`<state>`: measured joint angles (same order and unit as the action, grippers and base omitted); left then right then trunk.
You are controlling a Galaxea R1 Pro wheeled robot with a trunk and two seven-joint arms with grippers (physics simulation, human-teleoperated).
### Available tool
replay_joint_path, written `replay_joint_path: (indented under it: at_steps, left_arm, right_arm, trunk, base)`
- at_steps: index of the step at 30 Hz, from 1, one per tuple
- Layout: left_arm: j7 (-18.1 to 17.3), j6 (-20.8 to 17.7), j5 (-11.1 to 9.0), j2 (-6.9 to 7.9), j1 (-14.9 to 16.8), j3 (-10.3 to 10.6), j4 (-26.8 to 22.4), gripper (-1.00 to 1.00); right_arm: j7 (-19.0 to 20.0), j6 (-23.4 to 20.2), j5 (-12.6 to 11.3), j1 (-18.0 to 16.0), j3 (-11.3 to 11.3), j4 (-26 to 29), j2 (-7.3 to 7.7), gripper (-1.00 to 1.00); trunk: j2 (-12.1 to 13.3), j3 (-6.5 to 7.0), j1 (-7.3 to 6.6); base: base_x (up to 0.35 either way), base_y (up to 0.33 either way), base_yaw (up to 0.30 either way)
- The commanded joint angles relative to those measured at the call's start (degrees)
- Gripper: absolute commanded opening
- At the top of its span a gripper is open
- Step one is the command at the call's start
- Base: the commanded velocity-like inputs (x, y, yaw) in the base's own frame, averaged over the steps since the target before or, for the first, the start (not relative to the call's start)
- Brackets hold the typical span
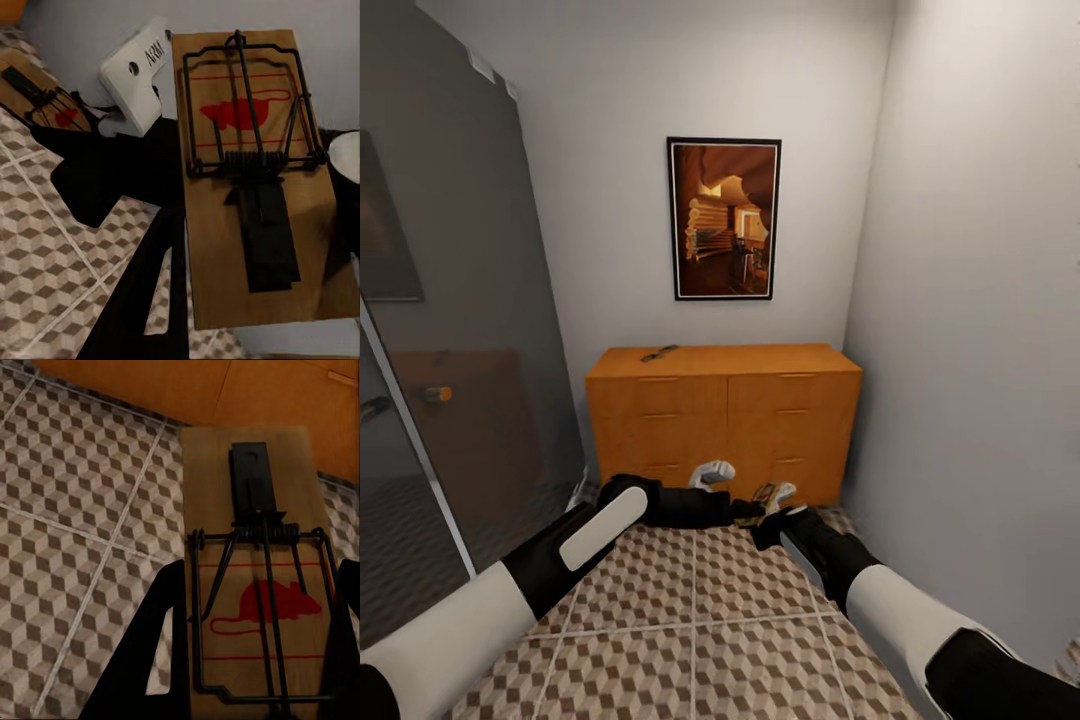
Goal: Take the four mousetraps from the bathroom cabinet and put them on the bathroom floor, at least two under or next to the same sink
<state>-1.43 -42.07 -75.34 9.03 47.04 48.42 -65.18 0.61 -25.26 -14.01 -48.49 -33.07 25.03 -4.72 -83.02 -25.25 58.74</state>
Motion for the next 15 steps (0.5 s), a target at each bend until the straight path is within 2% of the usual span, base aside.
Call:
replay_joint_path:
  at_steps: [1,3,6,15]
  left_arm:
    - [-0.1,0.0,0.1,0.06,0.0,0.5,0.7,-1.0]
    - [-0.1,0.0,0.1,0.1,-0.1,2.2,4.0,-1.0]
    - [-0.1,0.1,0.1,0.11,-0.2,3.7,6.9,-1.0]
    - [-0.2,0.1,0.1,0.19,-0.2,4.1,7.6,-1.0]
  right_arm:
    - [0.0,0.1,-0.1,-0.1,-0.3,-0.6,-0.02,-1.0]
    - [-0.1,0.6,0.6,0.0,-0.3,-2.0,-0.09,-1.0]
    - [-0.2,0.8,0.8,0.0,-0.3,-3.0,0.04,-1.0]
    - [-0.4,2.4,0.8,-0.1,-0.3,-5.5,0.21,-1.0]
  trunk:
    - [0.0,-0.06,-0.02]
    - [0.0,-0.06,-0.02]
    - [0.0,-0.06,-0.02]
    - [0.0,-0.06,-0.02]
  base:
    - [-0.13,0.0,0.0]
    - [-0.119,0.0,0.0]
    - [-0.107,0.0,0.0]
    - [-0.084,0.0,0.0]
